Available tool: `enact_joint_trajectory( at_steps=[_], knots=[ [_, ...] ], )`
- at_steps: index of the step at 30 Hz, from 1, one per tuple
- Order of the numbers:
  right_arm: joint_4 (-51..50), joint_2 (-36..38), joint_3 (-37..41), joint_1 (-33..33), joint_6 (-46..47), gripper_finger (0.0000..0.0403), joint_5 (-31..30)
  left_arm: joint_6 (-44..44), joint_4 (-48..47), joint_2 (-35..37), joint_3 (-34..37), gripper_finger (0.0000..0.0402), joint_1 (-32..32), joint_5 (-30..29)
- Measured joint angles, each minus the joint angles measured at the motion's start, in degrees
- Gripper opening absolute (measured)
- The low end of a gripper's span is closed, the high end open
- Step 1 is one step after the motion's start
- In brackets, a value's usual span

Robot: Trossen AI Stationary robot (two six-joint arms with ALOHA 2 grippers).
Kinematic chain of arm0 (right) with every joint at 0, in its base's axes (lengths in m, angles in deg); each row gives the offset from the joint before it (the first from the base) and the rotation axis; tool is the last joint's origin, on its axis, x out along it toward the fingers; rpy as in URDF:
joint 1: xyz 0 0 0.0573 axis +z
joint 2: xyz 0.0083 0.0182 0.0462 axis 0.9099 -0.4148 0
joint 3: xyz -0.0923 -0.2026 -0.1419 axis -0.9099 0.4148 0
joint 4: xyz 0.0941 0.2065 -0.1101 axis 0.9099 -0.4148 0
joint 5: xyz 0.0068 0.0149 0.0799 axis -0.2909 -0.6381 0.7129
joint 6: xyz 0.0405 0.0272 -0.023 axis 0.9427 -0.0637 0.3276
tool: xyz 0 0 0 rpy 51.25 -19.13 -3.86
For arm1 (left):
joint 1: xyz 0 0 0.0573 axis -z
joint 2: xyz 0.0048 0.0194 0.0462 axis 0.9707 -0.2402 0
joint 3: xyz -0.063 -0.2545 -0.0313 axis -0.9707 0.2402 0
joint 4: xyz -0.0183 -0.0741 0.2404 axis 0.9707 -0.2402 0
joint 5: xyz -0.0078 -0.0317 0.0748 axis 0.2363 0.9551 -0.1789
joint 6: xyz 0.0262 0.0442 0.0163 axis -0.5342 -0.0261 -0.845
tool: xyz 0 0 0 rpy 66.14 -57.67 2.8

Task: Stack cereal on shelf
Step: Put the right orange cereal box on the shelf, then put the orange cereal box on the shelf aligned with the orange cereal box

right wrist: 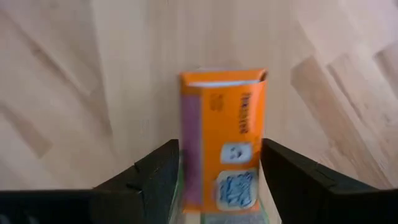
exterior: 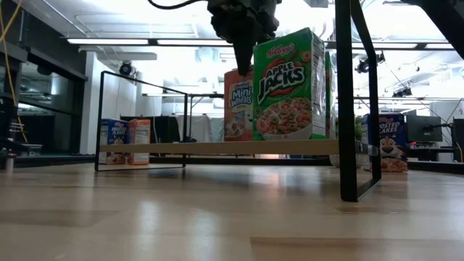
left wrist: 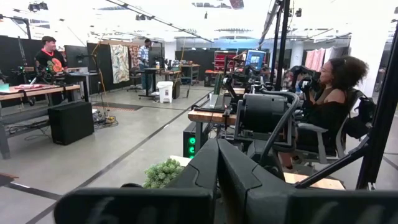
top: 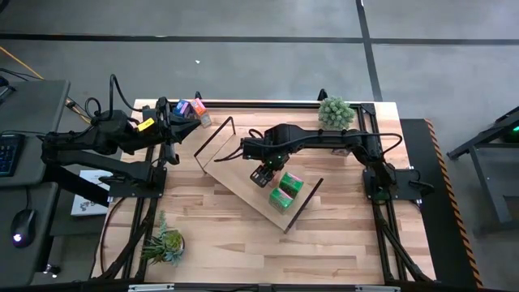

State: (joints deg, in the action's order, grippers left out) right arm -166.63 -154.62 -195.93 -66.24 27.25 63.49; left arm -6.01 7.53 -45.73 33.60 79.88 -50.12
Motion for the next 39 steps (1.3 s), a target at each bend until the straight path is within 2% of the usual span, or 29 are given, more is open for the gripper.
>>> enact_joint_trajectory(
  at_steps=[6, 15, 18, 23, 27, 30, 35, 39],
  knots=[
    [-0.42, 0.93, -1.67, -1.1, -2.42, 0.0218, 2.14, 0.01, 0.0, 0.02, 0.0, 0.0, -0.01, 0.0],
    [-5.06, 1.31, -11.37, -1.63, -11.83, 0.0218, 2.62, 0.14, 0.02, 0.02, 0.0, 0.0, -0.01, -0.01],
    [-5.28, 4.49, -8.55, -1.97, -14.92, 0.0218, 1.17, 0.12, 0.03, 0.02, 0.0, 0.0, -0.01, -0.29],
    [-7.42, 9.56, -3.08, -4.02, -18.72, 0.0218, -4.74, 0.09, 0.04, -0.09, 0.0, 0.0, 0.01, -2.3],
    [-5.26, 16.39, 7.39, -6.92, -20.83, 0.0218, -5.86, 0.57, 0.1, -0.54, 0.0, 0.0, -0.01, -4.85],
    [1.45, 24.12, 20.68, -9.55, -20.47, 0.0218, -4.52, 1.45, -0.07, -1.07, 0.0, 0.0, 0.01, -6.23],
    [21.0, 39.99, 45.66, -13.22, -13.0, 0.0218, 1.17, 1.97, 0.04, -2.54, 0.0, 0.0, 0.01, -9.27],
    [39.76, 50.89, 60.87, -14.53, -3.75, 0.0218, 4.65, 2.69, -0.01, -4.02, 0.0, 0.0004, 0.0, -14.31]
  ],
)
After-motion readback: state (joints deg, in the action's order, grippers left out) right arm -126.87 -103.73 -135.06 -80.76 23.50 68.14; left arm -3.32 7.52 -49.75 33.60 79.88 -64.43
